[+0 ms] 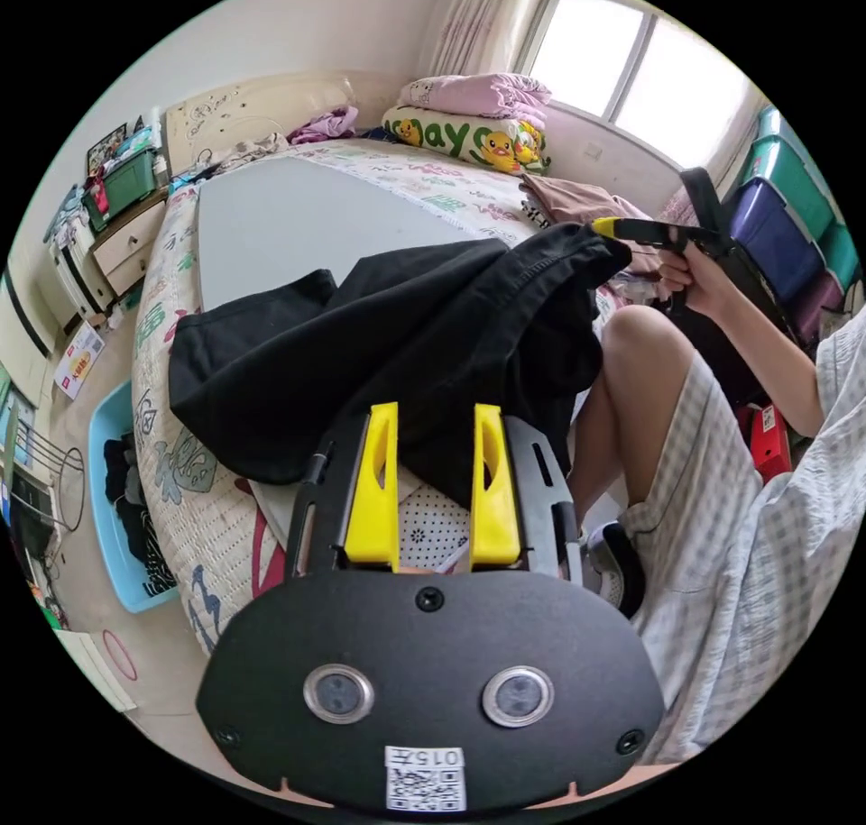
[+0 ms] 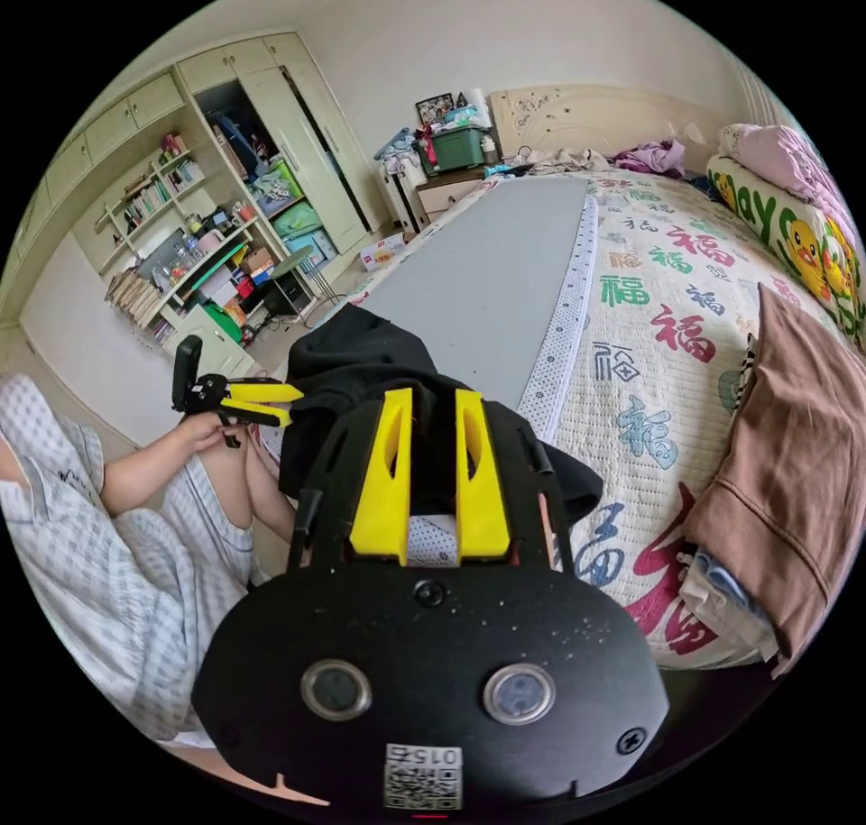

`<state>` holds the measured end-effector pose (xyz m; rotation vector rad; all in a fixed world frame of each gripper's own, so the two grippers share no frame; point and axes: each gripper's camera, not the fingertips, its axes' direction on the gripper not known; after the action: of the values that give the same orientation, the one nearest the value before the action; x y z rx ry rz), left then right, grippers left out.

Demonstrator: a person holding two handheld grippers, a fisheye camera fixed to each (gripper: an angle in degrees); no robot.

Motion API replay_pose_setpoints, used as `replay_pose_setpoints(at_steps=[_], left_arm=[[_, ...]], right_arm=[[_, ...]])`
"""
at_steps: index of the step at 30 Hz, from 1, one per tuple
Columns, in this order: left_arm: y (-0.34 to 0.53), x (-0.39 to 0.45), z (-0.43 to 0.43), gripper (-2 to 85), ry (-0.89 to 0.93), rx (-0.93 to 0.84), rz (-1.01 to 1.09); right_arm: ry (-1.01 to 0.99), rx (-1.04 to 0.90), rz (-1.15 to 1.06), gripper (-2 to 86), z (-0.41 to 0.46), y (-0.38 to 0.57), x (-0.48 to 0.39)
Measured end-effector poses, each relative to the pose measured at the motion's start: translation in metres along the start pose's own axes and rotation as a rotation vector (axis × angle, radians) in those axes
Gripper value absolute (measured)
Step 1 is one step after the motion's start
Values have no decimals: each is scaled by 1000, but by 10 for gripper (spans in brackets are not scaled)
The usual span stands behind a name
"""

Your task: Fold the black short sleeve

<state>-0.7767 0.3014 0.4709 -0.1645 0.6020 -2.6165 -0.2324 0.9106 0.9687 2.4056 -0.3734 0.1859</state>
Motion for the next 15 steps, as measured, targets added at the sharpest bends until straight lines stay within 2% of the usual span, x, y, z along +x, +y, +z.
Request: replay_pose_setpoints(at_steps=[4,8,13,15], left_arm=[[9,-4,12,95,-19,-30,-7],[28,-19,1,32,3,2,-68],[63,-42,-17,0,41,93,-180],[83,-52,-28,-5,82,162,-275]], right_arm=[[-1,-50,-70,130,-5,12,-11],[-11,-95,-120,143,-19,21,-22],[27,-191,-158,82,-25,24,-34],[62,-194,-76,36,-24,23,-29]])
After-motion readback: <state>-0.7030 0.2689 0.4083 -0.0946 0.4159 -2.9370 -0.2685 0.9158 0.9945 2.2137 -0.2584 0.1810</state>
